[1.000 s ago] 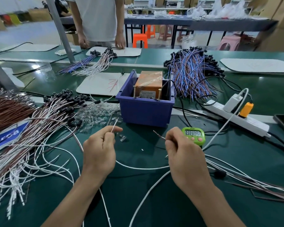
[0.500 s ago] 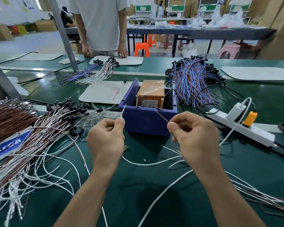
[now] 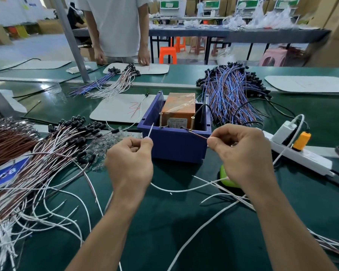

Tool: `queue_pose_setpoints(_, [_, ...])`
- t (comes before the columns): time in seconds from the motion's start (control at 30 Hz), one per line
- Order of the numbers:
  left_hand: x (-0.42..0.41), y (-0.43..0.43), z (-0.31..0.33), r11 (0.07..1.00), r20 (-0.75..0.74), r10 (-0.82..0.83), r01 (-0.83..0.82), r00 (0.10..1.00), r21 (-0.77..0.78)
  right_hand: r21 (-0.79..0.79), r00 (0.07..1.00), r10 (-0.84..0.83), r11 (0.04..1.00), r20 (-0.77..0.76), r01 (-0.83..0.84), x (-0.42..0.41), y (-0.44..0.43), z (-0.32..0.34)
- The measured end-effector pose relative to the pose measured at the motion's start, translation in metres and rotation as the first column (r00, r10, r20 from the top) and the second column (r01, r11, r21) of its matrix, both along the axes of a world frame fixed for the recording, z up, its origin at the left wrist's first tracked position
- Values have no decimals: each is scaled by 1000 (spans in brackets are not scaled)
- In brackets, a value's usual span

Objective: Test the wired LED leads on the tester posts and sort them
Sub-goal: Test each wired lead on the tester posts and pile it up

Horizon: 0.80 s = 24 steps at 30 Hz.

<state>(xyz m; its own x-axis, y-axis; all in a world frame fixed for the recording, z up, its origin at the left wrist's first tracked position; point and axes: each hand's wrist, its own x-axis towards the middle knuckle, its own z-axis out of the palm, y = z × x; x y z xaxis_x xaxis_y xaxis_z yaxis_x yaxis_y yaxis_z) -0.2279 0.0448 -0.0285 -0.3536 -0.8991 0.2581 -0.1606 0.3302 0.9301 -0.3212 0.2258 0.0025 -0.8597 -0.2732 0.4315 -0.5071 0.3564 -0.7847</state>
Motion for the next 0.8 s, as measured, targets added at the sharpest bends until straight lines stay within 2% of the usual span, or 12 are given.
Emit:
queue_pose_setpoints(0.5, [-8,9,5,997,34,-59,61,998,-47,83,993,-43,995,-110,53,-18,-2,15])
queue_pose_setpoints(0.8, [-9,11,9,997,50,-41,45,998,-67,97,990,-67,992,-126,79,-19,-3,18])
